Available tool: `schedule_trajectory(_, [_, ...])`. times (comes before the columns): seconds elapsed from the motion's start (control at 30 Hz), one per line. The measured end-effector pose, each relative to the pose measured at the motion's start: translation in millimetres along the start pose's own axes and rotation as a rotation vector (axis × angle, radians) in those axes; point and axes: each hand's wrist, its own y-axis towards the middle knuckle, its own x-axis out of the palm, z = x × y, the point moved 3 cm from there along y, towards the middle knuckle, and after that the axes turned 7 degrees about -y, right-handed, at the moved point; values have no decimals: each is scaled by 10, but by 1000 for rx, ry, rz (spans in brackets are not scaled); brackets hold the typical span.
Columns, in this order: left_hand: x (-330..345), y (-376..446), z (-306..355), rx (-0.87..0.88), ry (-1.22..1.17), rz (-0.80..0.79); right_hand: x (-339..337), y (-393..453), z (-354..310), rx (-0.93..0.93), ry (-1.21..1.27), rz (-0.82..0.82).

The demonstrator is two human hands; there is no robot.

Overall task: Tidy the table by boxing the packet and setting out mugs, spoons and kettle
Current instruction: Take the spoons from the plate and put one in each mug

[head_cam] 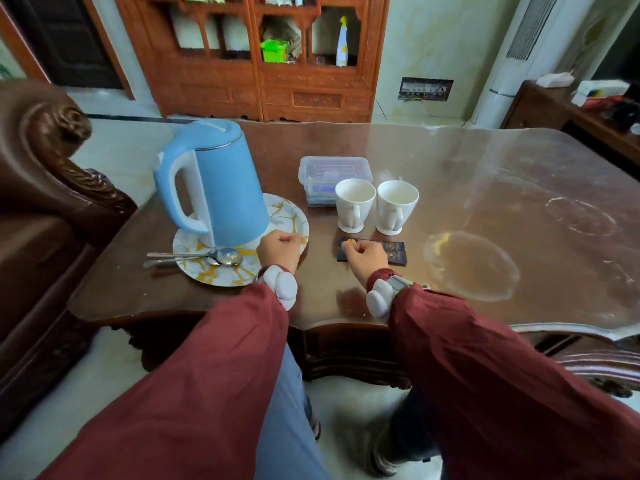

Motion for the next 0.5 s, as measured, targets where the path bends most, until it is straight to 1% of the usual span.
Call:
schedule_trajectory(0.03, [-137,29,-13,7,5,19,106,-41,-100,-20,6,-40])
schedule_trajectory(0.17, [-521,114,-50,21,64,104,420,-138,-260,29,55,-160])
schedule_trajectory(0.27, [-872,233,-143,7,51,188,688,-219,-327,113,59,-276])
schedule_trajectory(0.37, [-1139,318,-252,-35,65,231,885,-294,-362,260,151,-431])
schedule_trajectory(0.43, [-1324,395,-343,-73,49,268,1030,-350,-443,302,171,-520])
schedule_trajectory(0.5, [-1415,426,-419,-98,64,289,1073,-395,-483,321,202,-551])
